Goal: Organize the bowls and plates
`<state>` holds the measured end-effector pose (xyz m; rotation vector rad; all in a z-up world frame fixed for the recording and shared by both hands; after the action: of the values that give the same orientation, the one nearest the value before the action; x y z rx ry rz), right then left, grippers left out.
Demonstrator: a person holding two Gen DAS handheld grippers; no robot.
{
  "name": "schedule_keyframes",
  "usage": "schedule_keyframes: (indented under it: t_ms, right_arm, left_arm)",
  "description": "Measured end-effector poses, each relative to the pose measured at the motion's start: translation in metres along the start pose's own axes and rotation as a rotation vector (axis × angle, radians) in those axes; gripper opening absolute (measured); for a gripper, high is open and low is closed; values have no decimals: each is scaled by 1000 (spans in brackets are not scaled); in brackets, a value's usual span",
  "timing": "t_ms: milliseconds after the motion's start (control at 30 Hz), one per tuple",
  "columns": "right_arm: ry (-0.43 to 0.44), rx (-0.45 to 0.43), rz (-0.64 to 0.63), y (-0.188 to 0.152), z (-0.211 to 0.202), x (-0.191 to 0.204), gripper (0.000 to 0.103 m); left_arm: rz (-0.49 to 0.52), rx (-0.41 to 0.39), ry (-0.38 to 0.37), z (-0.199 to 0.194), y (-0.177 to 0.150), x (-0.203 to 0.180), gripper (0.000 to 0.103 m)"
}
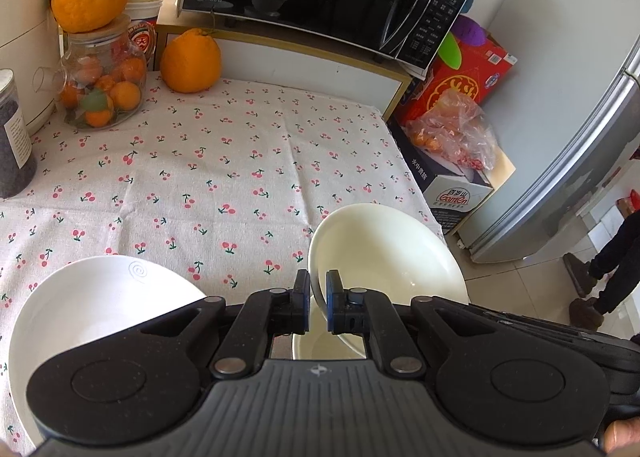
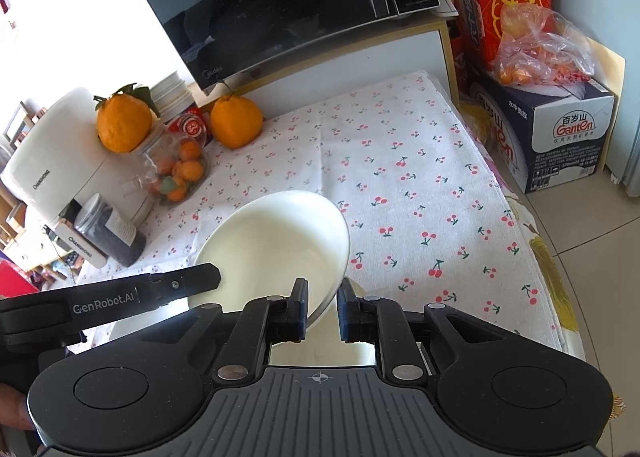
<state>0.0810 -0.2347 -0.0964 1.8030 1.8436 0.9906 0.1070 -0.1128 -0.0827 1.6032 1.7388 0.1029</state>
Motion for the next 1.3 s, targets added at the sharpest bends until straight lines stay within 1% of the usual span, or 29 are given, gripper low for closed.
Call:
schedule_keyframes:
  t_ms: [167,300,567,867,1300]
  right_arm:
    - [-14,5,-20,-5,-2,3,16]
    - [-16,30,-20,-14,-1,3,16]
    - [-51,55,-41,-29,-3,4,18]
    - [-61,63,-66,-34,-4,8,18]
    - [-62,76,-66,-36,-1,6,18]
  left_arm:
    - [22,0,14,-1,-7,1,7]
    - [38,10,32,2,-15,4,7]
    - [97,34,76,6,-32,4,8]
    - [130,37,107,7,-37,5,9]
    - [128,66,121,12,-42,8,10]
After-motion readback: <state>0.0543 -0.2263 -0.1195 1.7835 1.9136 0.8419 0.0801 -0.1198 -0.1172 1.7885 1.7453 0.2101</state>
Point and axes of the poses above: each gripper's, at about its wrist camera, not at the fingertips, and z roughly the way its jaws point, x to its left, y to its top, the point moved 10 cm from there along z, roughly the way its jaws point, and after that the axes turned 13 degrees about -z, right-handed, at the moved point
